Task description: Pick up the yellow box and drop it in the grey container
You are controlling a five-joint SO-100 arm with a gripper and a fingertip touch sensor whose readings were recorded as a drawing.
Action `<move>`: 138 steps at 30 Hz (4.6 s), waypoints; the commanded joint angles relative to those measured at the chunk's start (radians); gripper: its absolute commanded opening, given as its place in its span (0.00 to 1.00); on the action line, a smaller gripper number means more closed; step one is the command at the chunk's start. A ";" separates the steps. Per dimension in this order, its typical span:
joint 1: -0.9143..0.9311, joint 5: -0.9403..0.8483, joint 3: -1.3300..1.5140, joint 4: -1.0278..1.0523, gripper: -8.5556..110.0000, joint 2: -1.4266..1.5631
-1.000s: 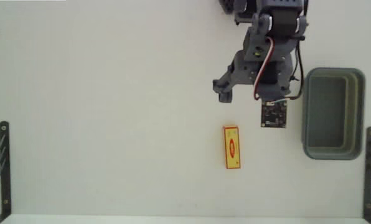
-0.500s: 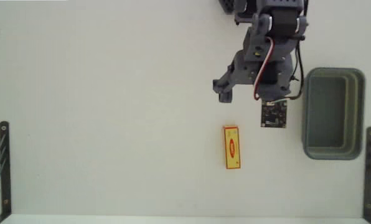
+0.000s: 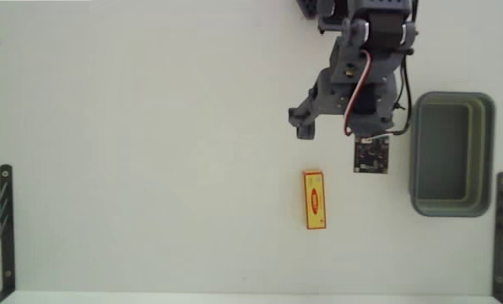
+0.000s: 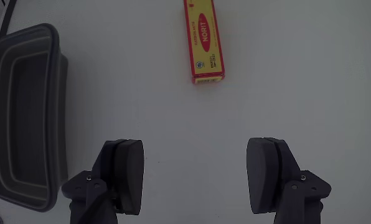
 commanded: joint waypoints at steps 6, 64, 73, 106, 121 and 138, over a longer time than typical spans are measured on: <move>0.009 0.005 0.005 -0.001 1.00 0.034; 0.012 0.005 0.005 -0.001 1.00 0.034; 0.013 0.005 0.005 -0.001 1.00 0.034; 0.031 0.005 0.005 -0.001 1.00 0.034; 0.031 0.005 -0.007 -0.075 1.00 -0.053; 0.031 0.005 -0.045 -0.184 1.00 -0.200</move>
